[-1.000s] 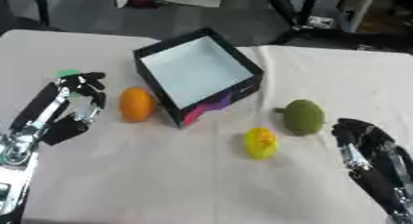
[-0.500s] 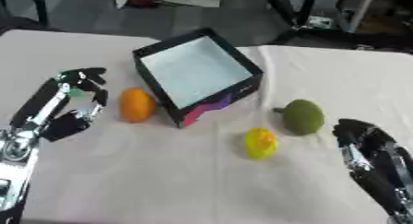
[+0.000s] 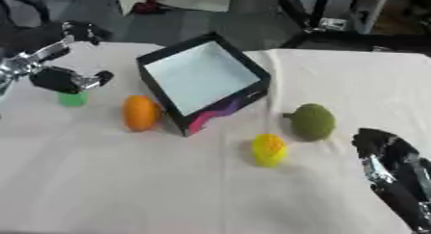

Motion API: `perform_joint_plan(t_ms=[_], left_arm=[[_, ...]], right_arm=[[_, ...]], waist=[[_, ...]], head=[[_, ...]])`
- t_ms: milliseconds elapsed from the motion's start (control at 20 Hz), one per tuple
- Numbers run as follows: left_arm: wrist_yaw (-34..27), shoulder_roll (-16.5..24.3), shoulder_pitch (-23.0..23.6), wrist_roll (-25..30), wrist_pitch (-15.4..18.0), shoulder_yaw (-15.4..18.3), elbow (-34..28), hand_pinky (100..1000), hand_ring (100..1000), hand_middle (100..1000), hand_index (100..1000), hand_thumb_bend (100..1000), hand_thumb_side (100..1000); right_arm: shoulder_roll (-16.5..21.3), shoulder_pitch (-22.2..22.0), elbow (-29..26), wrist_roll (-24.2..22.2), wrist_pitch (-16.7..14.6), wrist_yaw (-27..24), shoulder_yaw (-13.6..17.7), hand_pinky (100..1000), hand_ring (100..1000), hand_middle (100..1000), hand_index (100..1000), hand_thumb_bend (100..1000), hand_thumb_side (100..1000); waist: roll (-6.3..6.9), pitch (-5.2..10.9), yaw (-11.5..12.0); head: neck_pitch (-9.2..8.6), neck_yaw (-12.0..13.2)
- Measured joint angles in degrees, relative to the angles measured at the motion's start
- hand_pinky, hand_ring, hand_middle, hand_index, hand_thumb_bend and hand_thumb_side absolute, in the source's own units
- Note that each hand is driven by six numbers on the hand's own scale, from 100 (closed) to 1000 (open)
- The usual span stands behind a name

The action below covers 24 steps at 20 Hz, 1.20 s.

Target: Pick up objects on the table and place them in the box.

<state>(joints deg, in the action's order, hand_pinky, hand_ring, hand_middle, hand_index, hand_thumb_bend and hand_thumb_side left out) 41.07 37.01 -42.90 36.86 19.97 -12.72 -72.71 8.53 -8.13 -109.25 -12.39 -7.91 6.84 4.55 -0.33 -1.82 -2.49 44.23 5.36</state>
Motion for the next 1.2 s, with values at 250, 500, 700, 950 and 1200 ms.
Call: perform_joint_plan(t_ms=[250,500,700,950,1200], left_arm=[[9.84,-1.28,-9.27,4.47,2.74,-1.5,18.8,828,777,804,919,522,502],[24.11,-6.32,-11.79,2.5,4.43,2.46,32.63,830,778,802,917,533,481],[31.54,-8.69,-12.85,-1.16,4.31,5.72,37.81,826,765,790,909,477,419],[36.44,-9.5,-13.25,-7.66,1.94,8.07,39.83,819,751,779,899,429,365],[38.05,-9.52,-13.63,-11.7,0.37,9.26,40.33,813,743,769,897,408,373]], right_arm=[[0.08,-0.02,0.2,-0.08,-0.01,0.01,-0.02,772,745,678,764,100,541],[0.08,-0.02,0.29,-0.1,-0.01,0.01,-0.03,772,745,678,764,100,542],[0.07,-0.02,0.29,-0.1,0.0,0.01,-0.03,772,745,679,764,100,542],[0.07,-0.02,0.3,-0.12,-0.01,0.01,-0.03,772,745,679,764,100,542],[0.07,-0.02,0.3,-0.13,-0.02,0.01,-0.03,773,745,679,764,100,541]], waist=[[0.0,0.0,0.01],[0.0,0.0,-0.2],[0.0,0.0,-0.26],[0.0,0.0,-0.26],[0.0,0.0,-0.25]], head=[[0.0,0.08],[0.0,0.07],[0.0,0.07],[0.0,0.07],[0.0,0.07]])
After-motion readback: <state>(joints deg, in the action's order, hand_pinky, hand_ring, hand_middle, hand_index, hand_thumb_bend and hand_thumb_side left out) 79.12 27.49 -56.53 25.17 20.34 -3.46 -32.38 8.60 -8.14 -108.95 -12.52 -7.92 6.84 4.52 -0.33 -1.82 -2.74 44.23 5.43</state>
